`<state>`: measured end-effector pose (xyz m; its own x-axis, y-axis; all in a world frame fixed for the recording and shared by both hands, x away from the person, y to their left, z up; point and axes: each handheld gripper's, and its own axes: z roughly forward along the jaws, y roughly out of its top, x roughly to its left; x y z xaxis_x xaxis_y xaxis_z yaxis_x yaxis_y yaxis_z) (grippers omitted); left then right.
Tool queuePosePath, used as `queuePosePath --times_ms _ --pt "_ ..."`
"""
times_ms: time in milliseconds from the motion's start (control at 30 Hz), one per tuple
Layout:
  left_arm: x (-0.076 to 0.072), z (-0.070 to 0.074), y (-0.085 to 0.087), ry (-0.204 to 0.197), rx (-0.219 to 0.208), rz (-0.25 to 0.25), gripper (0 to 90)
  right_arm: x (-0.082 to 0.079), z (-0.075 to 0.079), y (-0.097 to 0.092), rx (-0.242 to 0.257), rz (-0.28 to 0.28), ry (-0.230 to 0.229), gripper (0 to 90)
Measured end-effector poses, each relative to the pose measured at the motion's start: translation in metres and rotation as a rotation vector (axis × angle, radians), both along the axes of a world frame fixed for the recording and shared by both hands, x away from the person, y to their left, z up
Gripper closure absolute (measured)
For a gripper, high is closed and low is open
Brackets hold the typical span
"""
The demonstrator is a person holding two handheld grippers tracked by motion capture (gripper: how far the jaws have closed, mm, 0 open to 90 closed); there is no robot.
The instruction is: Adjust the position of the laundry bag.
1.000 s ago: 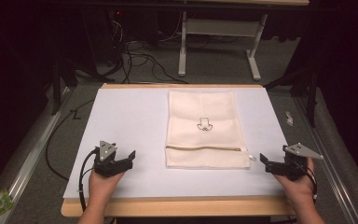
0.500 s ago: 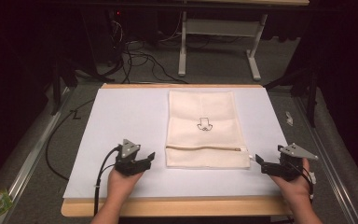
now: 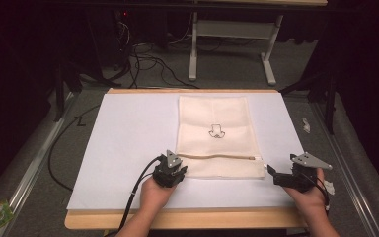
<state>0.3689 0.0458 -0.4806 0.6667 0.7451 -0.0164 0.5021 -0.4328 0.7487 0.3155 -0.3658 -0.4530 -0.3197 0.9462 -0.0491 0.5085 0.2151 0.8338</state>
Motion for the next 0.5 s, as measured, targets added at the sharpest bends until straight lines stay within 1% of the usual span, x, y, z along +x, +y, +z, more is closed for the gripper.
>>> queuePosePath --times_ms 33,67,167,233,333,433,467,500 --pt "0.000 0.000 0.003 0.007 -0.014 -0.001 82.6 0.000 0.001 -0.001 0.001 0.003 -0.005 5.7" --pt "0.000 0.000 0.005 0.012 -0.024 -0.002 83.7 0.000 0.001 0.000 0.001 0.004 -0.006 5.8" --pt "-0.004 0.000 0.009 0.018 -0.034 -0.012 84.9 -0.001 0.001 -0.001 0.002 0.002 -0.003 6.9" --pt "-0.010 -0.001 0.012 0.011 -0.026 -0.022 84.9 -0.002 0.000 0.000 0.010 -0.002 0.004 7.5" --pt "-0.021 0.002 0.016 0.005 0.014 -0.046 84.9 -0.004 0.000 0.001 -0.002 0.013 0.001 8.0" --pt "-0.035 0.004 0.021 -0.027 0.077 -0.096 84.3 -0.005 0.000 0.002 0.001 0.023 -0.001 9.7" --pt "-0.040 0.005 0.023 -0.028 0.088 -0.103 84.0 -0.005 0.000 0.003 0.008 0.021 0.000 12.0" --pt "-0.045 0.005 0.027 -0.018 0.084 -0.108 84.0 -0.006 0.001 0.003 0.018 0.017 -0.008 13.9"
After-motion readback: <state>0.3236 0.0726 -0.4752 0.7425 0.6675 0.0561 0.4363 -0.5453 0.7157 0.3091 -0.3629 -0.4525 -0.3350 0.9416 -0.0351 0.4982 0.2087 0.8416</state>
